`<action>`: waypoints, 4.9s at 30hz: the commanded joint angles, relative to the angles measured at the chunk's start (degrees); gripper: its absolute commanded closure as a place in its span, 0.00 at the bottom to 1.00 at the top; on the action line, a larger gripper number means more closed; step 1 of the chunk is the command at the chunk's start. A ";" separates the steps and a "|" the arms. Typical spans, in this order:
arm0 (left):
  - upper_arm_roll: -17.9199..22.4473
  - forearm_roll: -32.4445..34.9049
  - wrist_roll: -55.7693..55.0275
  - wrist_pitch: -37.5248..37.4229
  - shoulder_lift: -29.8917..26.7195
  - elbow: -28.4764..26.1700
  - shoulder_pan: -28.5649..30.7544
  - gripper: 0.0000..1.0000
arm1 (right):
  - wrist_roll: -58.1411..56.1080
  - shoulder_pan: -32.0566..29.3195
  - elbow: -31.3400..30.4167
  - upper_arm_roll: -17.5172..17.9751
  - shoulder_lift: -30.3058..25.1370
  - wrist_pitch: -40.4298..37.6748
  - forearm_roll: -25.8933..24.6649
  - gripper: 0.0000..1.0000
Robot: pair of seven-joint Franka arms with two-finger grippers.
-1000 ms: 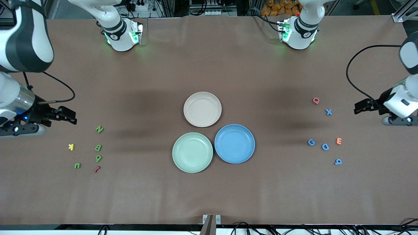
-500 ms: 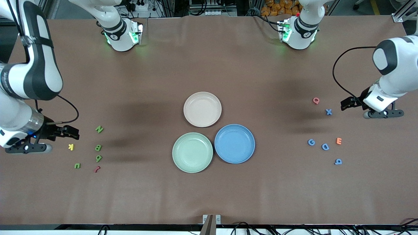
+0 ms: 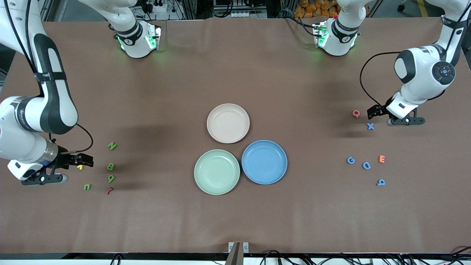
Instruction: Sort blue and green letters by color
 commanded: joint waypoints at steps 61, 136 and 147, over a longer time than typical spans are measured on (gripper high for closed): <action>-0.23 -0.05 4.22 12.81 12.97 2.37 3.11 0.87 | -13.12 -5.25 17.72 0.86 24.84 7.54 -0.10 0.52; -4.18 16.21 -71.72 -12.58 37.93 56.07 -38.21 0.00 | 54.73 37.20 23.88 2.71 21.94 3.67 -0.71 1.00; -4.80 16.12 -54.07 -19.09 30.73 48.17 -27.14 0.00 | 54.73 37.73 24.05 2.44 23.70 5.78 -2.38 1.00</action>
